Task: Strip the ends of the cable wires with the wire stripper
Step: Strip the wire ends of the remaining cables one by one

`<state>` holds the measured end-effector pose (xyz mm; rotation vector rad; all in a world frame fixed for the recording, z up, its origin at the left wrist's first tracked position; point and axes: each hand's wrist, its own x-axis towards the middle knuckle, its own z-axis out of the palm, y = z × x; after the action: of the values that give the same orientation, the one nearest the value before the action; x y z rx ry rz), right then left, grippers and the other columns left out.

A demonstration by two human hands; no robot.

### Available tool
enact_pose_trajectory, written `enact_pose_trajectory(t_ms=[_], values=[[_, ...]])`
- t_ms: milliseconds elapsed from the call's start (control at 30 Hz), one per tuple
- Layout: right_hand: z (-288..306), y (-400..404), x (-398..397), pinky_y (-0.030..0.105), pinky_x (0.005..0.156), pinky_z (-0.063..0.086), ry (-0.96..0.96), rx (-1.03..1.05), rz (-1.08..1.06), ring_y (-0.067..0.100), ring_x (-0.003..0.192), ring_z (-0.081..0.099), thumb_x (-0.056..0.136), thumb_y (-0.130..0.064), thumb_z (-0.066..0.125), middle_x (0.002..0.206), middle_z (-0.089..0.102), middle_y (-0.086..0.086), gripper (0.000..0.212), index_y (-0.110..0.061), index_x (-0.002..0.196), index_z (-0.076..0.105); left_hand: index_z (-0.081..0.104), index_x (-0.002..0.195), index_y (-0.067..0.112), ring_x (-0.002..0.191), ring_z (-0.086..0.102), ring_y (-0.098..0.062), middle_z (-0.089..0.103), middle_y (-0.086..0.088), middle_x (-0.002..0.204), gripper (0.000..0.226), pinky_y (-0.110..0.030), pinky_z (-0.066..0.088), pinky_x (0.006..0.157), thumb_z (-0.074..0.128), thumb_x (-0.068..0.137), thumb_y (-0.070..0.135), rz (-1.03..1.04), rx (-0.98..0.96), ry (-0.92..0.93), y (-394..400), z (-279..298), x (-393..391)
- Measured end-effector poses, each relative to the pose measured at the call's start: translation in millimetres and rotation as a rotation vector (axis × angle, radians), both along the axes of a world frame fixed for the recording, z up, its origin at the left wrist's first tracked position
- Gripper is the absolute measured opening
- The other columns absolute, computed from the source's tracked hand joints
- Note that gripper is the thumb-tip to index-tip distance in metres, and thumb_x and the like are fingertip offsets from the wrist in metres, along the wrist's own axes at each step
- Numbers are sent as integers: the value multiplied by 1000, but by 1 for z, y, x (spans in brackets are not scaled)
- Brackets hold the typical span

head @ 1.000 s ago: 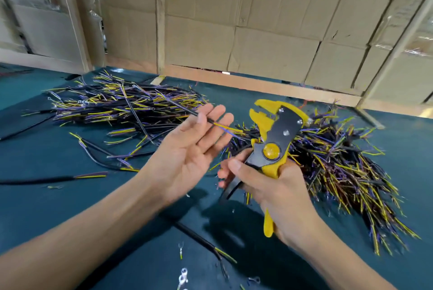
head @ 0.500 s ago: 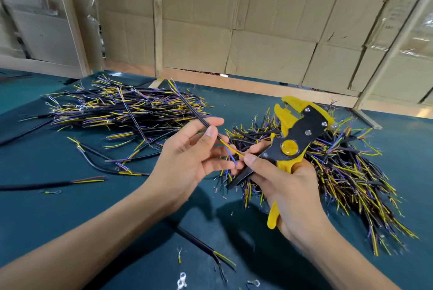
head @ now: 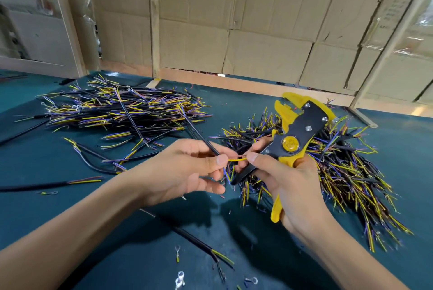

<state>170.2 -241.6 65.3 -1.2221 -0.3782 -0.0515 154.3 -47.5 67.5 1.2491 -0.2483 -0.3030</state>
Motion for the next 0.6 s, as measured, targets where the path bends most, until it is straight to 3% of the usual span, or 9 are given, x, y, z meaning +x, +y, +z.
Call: enact_pose_trajectory(t_ms=[233, 467, 600], values=[[0, -2, 2, 45, 74, 57, 33, -42, 6, 38, 69, 66, 73, 0, 72, 77, 63, 19, 14, -7, 84, 68, 73, 95, 1, 63, 55, -18, 53, -15, 79, 20, -39, 56, 67, 74, 79, 13, 0, 10, 100, 3, 4, 1], [5, -5, 3, 44, 70, 57, 74, -29, 107, 37, 66, 62, 74, 4, 69, 74, 60, 21, 16, 0, 87, 63, 72, 89, 3, 60, 53, -14, 51, -12, 76, 12, -40, 56, 70, 74, 80, 11, -141, 130, 92, 9, 8, -5], [4, -5, 3, 46, 71, 57, 74, -16, 102, 37, 67, 62, 79, -1, 70, 74, 61, 23, 14, 1, 91, 63, 71, 83, 3, 56, 52, -14, 52, -11, 71, 7, -40, 56, 66, 70, 78, 7, -43, 40, 23, 7, 10, -4]])
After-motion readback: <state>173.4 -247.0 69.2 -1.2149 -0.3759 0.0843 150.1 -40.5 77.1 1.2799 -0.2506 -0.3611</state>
